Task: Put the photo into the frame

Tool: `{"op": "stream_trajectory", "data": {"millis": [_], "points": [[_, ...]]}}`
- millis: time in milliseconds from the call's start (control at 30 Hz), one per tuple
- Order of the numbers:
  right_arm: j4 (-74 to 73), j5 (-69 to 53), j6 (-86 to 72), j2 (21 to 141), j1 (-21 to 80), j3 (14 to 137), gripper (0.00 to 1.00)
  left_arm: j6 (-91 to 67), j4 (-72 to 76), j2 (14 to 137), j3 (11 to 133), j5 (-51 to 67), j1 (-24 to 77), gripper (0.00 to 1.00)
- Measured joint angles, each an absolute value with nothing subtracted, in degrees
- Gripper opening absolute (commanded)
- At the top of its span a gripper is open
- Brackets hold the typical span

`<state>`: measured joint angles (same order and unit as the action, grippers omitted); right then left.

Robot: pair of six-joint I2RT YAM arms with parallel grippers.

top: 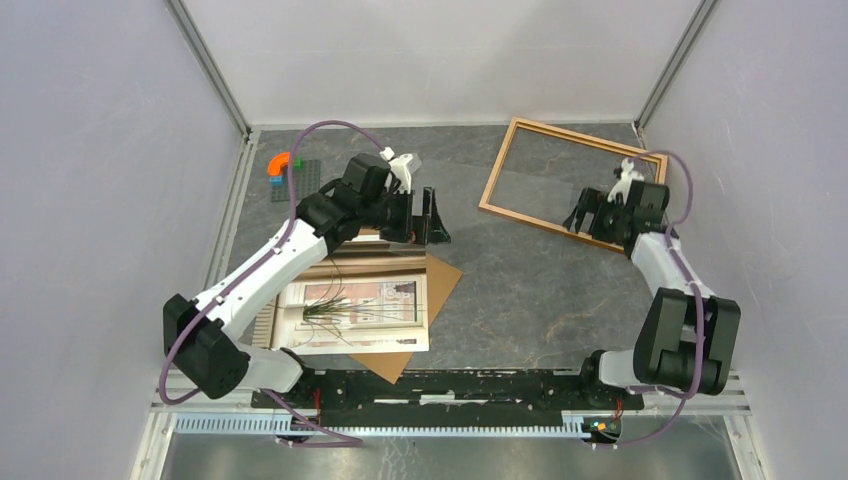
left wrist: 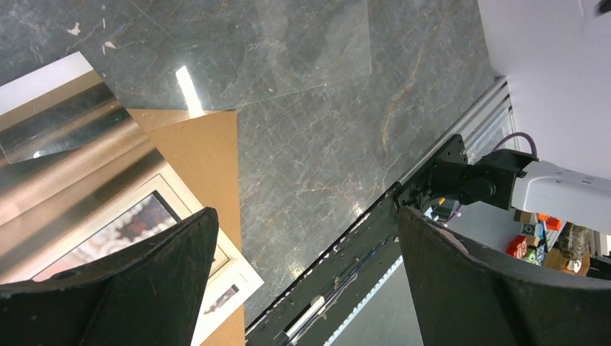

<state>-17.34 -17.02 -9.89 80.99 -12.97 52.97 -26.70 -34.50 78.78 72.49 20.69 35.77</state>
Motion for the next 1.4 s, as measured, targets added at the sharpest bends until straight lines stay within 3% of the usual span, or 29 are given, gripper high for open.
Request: {"op": "stream_trajectory", "data": {"millis": [267, 733, 1133, 1400], "points": [[1.19, -28.95, -16.58, 77.97, -17.45, 29.56, 0.93, -26.7, -31.51, 76.97, 70.48, 22.65, 36.14, 1.0], [32.6, -46.85, -28.75, 92.92, -19.25, 25.8, 0.81, -26.7, -30.81, 75.9, 69.89, 22.68, 36.77, 1.0], [53.56, -53.17, -41.71, 103.09, -18.35, 22.35, 0.68, -26.7, -30.68, 75.9, 69.89, 22.68, 36.77, 1.0], [61.89, -53.52, -47.29, 109.36, -15.79, 23.49, 0.48, -26.7, -30.65, 75.92, 69.89, 22.68, 36.77, 1.0]]}}
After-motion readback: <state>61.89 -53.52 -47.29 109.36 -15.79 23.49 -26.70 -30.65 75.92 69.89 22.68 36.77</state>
